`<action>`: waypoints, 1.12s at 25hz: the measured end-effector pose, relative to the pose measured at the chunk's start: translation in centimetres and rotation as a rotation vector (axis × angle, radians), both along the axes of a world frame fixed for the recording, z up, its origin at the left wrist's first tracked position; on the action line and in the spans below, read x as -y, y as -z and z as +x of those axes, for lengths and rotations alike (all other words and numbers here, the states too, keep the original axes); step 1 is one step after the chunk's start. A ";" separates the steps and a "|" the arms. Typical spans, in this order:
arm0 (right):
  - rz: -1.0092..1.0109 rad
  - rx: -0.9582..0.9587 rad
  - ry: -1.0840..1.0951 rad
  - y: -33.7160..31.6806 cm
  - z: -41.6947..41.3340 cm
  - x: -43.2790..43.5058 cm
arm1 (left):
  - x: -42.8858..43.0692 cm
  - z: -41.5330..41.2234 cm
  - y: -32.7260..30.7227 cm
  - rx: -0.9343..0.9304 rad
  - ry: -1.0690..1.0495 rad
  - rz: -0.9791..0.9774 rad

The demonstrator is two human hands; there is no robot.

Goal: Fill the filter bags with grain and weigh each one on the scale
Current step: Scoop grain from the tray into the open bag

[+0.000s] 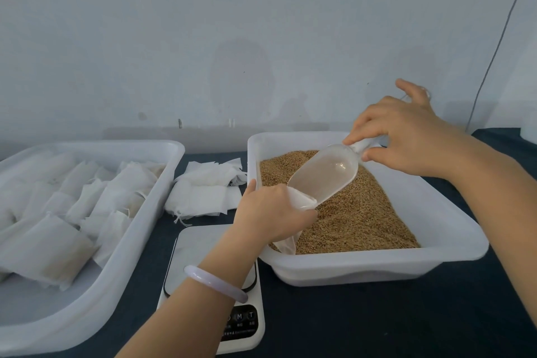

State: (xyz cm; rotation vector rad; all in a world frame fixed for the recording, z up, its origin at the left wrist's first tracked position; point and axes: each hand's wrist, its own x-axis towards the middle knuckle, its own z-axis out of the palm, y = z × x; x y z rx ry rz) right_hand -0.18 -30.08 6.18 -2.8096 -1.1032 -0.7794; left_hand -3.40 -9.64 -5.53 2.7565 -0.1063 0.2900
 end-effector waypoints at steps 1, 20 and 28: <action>0.017 -0.004 -0.007 -0.1 0.0 0.2 | 0.0 -0.1 -0.1 -0.004 -0.001 -0.003; 0.036 -0.514 0.158 10.2 4.2 1.0 | -0.4 -0.5 -0.2 0.044 -0.024 -0.286; 0.323 -0.513 0.131 5.5 2.7 4.3 | -0.1 -0.5 -0.2 -0.020 -0.005 -0.016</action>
